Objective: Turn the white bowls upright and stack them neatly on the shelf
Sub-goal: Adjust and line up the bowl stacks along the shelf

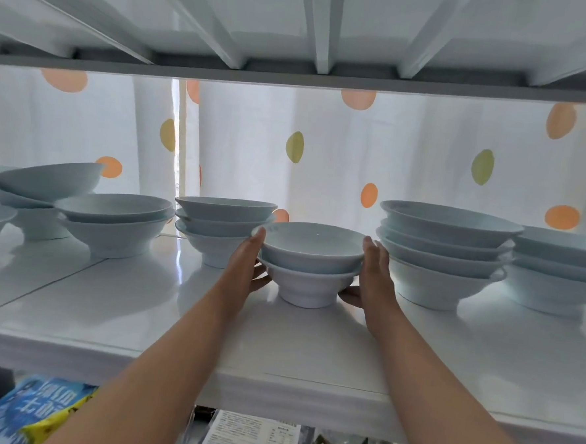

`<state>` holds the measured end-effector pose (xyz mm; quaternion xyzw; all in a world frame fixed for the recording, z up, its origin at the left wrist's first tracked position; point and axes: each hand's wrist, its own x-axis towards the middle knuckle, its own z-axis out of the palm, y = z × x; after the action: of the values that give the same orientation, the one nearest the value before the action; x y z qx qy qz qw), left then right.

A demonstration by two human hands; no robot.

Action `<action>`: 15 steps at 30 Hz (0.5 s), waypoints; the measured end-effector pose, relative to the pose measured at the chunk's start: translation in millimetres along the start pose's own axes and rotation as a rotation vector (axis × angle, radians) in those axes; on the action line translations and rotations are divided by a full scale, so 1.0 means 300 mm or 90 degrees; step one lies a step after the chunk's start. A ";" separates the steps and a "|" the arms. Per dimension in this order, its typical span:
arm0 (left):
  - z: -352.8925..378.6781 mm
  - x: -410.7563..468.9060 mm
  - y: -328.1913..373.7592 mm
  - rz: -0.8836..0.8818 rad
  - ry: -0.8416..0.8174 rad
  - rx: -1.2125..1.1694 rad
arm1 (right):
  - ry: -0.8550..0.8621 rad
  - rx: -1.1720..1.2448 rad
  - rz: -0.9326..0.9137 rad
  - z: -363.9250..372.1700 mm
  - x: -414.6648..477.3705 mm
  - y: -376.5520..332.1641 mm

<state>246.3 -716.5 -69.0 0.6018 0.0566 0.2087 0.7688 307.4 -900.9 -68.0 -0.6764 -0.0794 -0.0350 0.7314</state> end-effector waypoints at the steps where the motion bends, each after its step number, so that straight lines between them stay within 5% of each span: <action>1: 0.000 -0.006 0.004 0.001 0.002 -0.002 | 0.000 -0.006 -0.001 0.002 -0.006 -0.001; 15: -0.098 -0.148 0.096 0.022 -0.044 0.047 | 0.002 -0.011 -0.013 0.068 -0.217 -0.057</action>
<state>188.8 -701.8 -56.8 0.6373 0.0270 0.1992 0.7439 239.2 -885.8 -60.2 -0.6820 -0.0850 -0.0440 0.7250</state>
